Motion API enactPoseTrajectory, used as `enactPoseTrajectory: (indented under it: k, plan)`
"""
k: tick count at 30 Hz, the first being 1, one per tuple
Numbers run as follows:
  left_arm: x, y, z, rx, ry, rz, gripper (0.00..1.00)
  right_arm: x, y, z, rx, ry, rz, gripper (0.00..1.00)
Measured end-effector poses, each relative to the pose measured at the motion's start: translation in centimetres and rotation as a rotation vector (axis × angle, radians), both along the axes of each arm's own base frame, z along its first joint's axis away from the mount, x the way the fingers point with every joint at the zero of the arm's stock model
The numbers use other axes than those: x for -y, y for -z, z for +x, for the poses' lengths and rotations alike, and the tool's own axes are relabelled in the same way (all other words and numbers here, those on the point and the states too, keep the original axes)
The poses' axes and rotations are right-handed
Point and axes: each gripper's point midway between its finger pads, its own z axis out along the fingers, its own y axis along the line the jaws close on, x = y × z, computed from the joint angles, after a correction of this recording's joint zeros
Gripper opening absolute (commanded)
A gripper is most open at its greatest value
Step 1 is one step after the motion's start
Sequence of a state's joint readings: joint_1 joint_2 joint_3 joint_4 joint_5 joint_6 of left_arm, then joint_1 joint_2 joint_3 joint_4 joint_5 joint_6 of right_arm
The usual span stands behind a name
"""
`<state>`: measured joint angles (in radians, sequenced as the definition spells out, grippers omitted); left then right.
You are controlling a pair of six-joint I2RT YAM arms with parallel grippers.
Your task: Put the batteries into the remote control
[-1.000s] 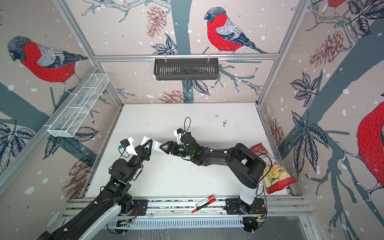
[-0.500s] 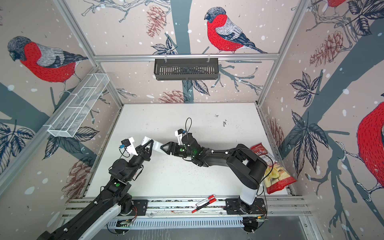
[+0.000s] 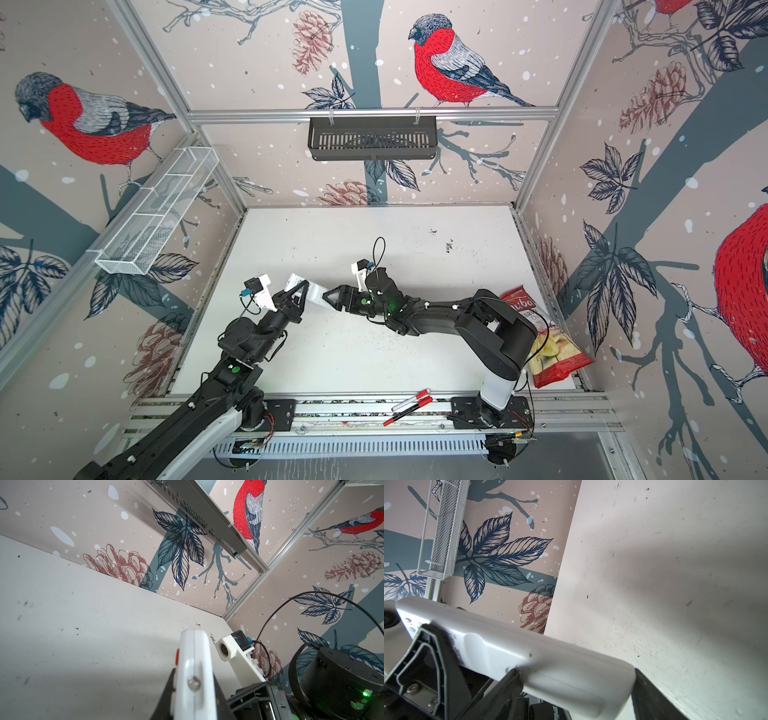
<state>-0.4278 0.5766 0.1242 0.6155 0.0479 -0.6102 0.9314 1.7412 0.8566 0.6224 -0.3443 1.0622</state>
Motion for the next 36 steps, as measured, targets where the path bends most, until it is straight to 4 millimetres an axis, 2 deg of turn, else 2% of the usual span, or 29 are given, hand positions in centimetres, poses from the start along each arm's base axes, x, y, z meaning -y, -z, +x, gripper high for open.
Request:
enactPoseTrajectory:
  k: [30,36]
  plan:
    - [0.1,0.4,0.1,-0.010,0.001,0.013,0.00,1.1,0.7,0.1,0.014,0.017,-0.023,0.87]
    - [0.1,0.4,0.1,-0.010,0.001,0.013,0.00,1.0,-0.9,-0.1,0.061,0.006,-0.005,0.92]
